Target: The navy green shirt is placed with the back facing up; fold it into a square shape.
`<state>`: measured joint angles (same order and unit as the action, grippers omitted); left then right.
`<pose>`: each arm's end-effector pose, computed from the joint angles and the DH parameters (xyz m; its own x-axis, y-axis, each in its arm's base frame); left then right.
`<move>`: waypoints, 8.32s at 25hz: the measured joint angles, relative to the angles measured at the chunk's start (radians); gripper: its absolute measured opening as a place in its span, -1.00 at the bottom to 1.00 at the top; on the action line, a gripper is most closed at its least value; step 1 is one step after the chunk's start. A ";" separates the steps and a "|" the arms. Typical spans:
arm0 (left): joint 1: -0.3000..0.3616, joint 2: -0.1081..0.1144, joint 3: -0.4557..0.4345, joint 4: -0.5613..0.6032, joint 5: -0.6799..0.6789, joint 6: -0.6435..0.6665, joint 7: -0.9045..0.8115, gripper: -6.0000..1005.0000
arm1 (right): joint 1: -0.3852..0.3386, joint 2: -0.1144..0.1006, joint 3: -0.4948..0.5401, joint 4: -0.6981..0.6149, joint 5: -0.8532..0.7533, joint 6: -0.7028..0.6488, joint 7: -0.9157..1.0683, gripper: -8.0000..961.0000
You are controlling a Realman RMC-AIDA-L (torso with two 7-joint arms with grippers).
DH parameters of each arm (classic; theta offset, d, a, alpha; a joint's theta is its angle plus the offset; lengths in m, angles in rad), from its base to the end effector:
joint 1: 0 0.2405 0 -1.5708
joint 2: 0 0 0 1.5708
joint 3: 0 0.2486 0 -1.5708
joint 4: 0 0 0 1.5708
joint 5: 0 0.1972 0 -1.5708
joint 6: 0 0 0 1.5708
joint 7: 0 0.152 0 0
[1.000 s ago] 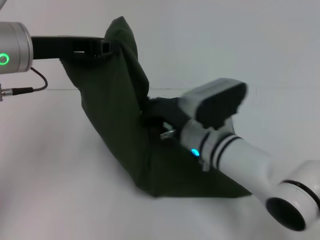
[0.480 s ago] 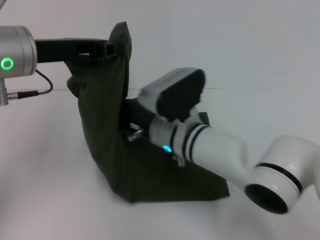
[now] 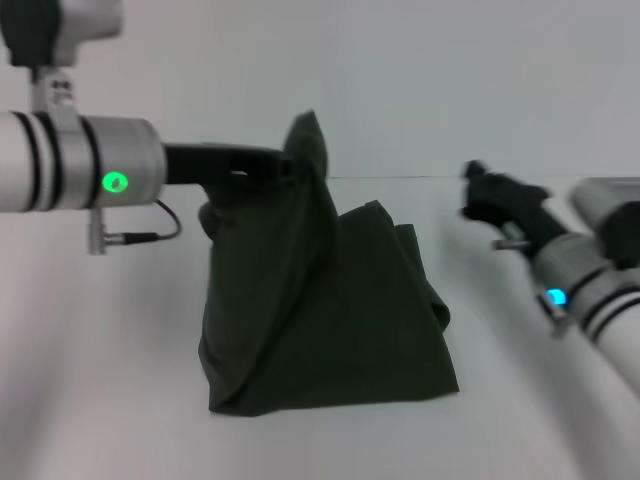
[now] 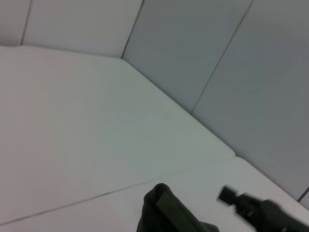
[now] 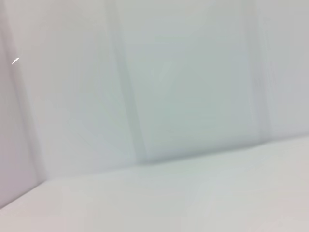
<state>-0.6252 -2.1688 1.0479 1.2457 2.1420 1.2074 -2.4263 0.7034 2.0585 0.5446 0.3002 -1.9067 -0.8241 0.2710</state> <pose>-0.1274 0.3937 0.0169 0.6288 0.5777 0.5204 0.7533 -0.6185 -0.2235 0.2353 0.4019 -0.0509 0.5510 -0.1585 -0.8193 -0.8222 -0.2712 -0.5005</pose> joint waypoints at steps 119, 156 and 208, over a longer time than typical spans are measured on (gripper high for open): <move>0.272 0.002 -0.232 -0.590 -0.468 0.197 1.288 0.78 | -0.201 0.033 -2.205 -1.356 -0.464 0.708 2.247 0.19; 0.293 0.006 -0.338 -0.626 -0.544 0.219 1.381 0.78 | -0.073 0.017 -1.477 -0.975 0.461 -0.392 1.045 -0.94; 0.337 0.005 -0.468 -0.646 -0.545 0.291 1.420 0.78 | 0.148 0.054 -2.388 -0.628 0.993 0.256 0.770 -0.98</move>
<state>-0.2886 -2.1642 0.5796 0.6000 1.5969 1.4987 -1.0062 0.8516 2.1123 -1.8439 -0.3275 -0.9140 -0.5679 1.0411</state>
